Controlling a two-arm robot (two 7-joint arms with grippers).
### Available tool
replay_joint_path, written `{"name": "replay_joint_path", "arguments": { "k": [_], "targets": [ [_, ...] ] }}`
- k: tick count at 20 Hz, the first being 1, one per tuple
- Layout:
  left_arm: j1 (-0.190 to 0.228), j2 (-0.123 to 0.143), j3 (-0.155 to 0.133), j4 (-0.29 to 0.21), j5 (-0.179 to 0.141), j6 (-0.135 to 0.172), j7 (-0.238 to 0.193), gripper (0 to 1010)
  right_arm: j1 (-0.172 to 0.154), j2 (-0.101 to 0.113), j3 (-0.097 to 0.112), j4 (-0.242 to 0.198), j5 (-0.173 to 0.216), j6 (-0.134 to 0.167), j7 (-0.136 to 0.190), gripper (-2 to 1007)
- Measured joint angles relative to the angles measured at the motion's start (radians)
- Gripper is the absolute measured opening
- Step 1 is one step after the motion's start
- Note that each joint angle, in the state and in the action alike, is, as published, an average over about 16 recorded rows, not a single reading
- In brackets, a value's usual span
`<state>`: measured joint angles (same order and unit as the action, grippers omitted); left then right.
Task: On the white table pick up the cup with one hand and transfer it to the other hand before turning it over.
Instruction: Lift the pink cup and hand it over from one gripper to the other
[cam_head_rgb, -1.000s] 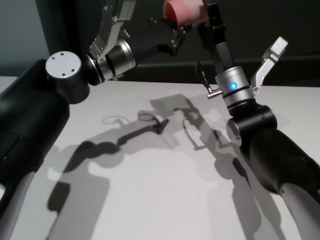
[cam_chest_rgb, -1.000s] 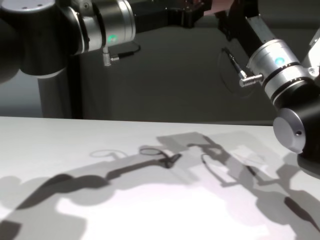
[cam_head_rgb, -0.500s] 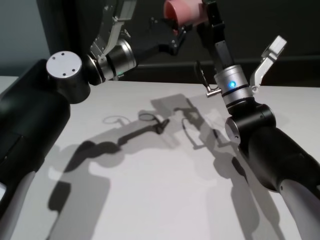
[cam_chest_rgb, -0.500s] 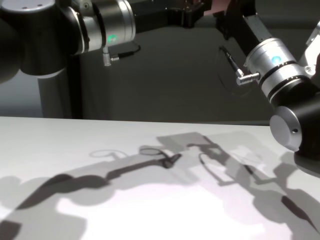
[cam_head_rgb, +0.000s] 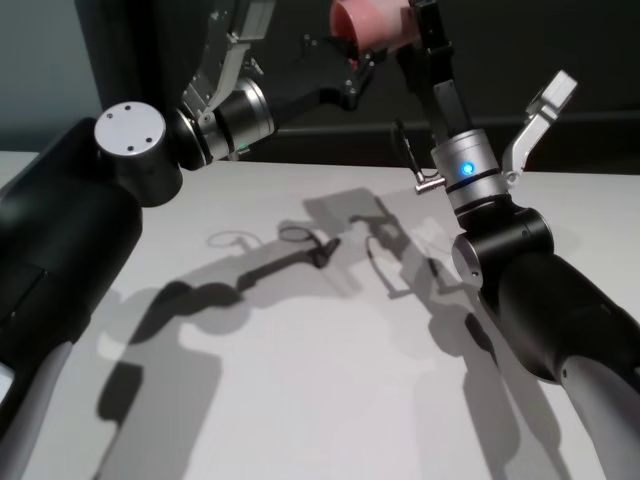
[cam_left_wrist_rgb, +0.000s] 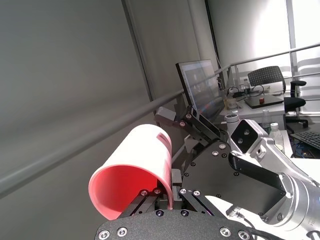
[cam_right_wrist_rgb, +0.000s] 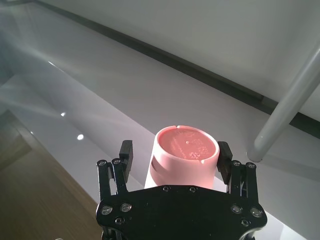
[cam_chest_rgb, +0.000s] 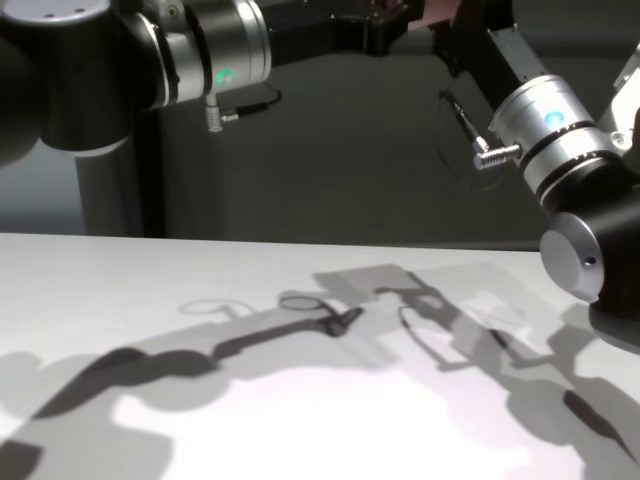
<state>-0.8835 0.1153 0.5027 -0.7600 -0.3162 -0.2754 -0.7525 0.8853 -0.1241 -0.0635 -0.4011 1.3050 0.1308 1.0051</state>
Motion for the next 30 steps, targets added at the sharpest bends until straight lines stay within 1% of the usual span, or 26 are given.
{"name": "replay_joint_path", "arguments": {
  "k": [6, 17, 30],
  "targets": [
    [0.000, 0.000, 0.000, 0.000, 0.000, 0.000, 0.000, 51, 0.001, 0.000, 0.001, 0.002, -0.001, 0.000, 0.000, 951],
    [0.000, 0.000, 0.000, 0.000, 0.000, 0.000, 0.000, 51, -0.004, 0.001, 0.000, -0.005, 0.000, -0.001, -0.008, 829],
    [0.000, 0.000, 0.000, 0.000, 0.000, -0.001, 0.000, 51, -0.006, 0.001, -0.001, -0.009, 0.000, -0.001, -0.011, 753]
  ]
}}
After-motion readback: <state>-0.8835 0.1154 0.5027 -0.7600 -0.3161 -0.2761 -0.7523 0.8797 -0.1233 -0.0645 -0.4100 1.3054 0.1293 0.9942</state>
